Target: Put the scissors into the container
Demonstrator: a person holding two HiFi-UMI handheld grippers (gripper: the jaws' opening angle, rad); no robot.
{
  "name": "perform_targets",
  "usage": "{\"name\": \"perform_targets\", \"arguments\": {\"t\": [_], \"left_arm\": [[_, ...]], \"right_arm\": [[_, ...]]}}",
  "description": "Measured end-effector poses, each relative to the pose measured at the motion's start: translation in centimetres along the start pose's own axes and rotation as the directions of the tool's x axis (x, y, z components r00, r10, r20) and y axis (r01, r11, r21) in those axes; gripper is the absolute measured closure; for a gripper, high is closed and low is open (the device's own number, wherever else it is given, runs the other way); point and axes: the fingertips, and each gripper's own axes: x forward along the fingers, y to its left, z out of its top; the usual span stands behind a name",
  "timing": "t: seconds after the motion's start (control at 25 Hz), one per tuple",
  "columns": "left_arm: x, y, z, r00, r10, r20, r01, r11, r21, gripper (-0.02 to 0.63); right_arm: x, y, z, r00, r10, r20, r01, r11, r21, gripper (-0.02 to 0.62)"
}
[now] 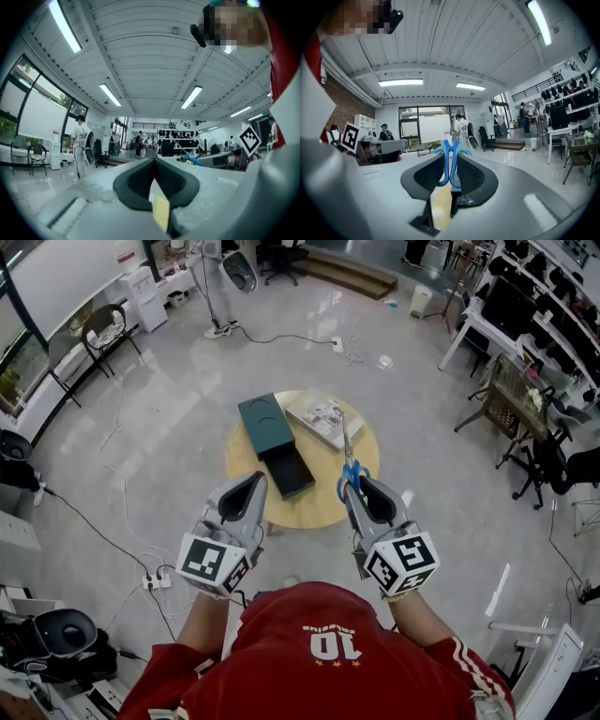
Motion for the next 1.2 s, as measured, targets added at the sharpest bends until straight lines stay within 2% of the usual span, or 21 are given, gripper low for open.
{"name": "perform_targets", "arguments": {"t": [0.28, 0.6, 0.96, 1.2], "left_arm": [[0.5, 2.8, -0.3, 1.0, -0.03, 0.003, 0.03, 1.0, -0.008, 0.604], [0.9, 3.1, -0.8, 0.999, -0.038, 0.013, 0.038, 0.999, -0.027, 0.604], [2.5, 3.6, -2.7, 1.0, -0.015, -0.005, 0.015, 0.999, -0.044, 0.604], [3.8, 4.8, -3.6, 0.999, 0.031, -0.01, -0.031, 0.999, -0.03, 0.604]], "right_arm": [[2.2, 0.7, 0.0, 0.999, -0.032, 0.006, 0.032, 0.999, -0.013, 0.506], [2.8, 0.6, -0.7, 0.999, -0.043, -0.023, 0.042, 0.999, -0.022, 0.506], [4.7, -0.8, -2.6, 0.997, -0.013, -0.074, 0.01, 0.999, -0.033, 0.506], [7.3, -1.7, -4.1, 0.992, 0.029, -0.119, -0.034, 0.998, -0.044, 0.506]]}}
